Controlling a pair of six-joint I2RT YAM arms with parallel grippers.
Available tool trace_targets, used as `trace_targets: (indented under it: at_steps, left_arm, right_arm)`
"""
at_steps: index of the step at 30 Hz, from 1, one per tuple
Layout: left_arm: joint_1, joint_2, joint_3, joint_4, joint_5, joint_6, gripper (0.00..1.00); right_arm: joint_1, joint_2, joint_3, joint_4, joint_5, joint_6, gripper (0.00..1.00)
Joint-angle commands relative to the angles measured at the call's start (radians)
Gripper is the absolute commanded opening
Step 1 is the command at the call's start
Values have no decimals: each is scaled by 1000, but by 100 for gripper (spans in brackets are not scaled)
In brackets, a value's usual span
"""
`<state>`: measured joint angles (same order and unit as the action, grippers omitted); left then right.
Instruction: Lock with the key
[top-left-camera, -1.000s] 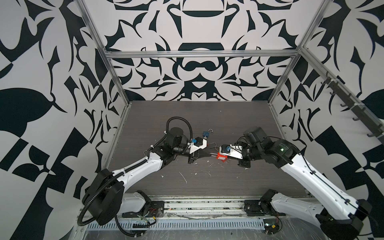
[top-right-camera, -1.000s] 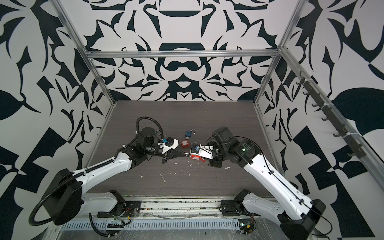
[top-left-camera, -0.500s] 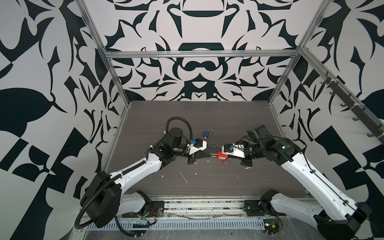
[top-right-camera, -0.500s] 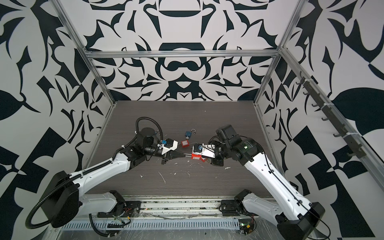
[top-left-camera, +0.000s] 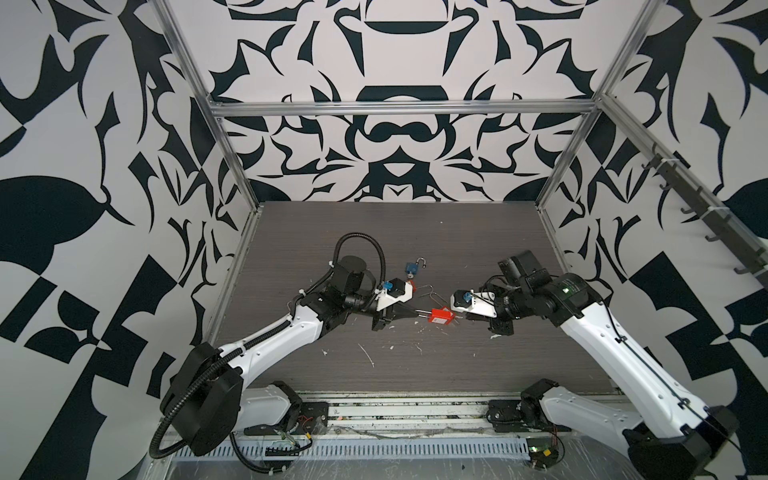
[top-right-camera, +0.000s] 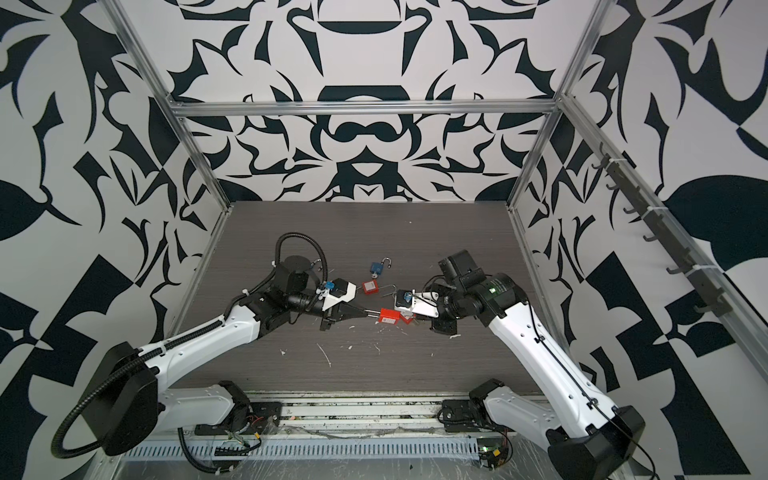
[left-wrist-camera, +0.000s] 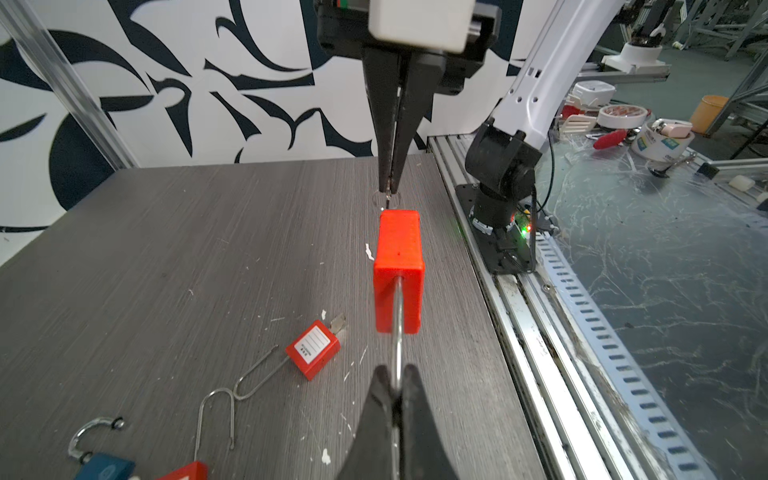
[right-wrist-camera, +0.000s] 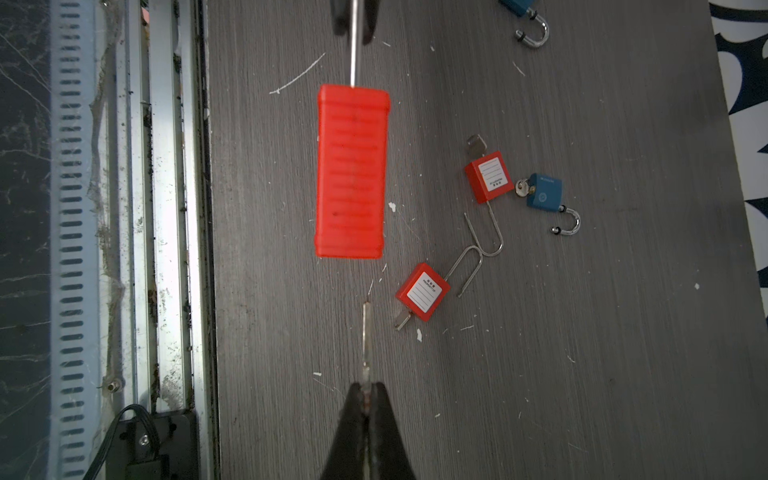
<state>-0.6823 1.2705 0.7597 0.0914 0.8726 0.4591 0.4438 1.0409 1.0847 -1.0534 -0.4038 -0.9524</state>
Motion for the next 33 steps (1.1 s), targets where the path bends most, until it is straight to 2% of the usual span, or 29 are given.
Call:
trace_targets:
  at_steps: [1,6,10,14,20,25,33]
  left_arm:
    - [14,-10,71,-148,8,89,0]
    - [40,45,154,-340,-13,176,0]
    - [67,105,251,-570,-9,279,0]
    - [86,160,317,-706,-69,346,0]
    - [94,253,392,-825,-154,415,0]
    - [101,315,425,-860,-158,428,0]
    - [101,447,518,-1031,-190,491,0]
  right_arm:
    - [-17,-37,-50,84,32,46,0]
    - [-18,-61,-134,255,29,230,0]
    - [-17,-62,-204,378,59,389,0]
    - [-15,-67,-257,495,56,548,0]
    - [2,-66,-289,565,102,655,0]
    - [41,-54,-317,612,104,750,0]
    - [72,-28,-345,637,123,853,0]
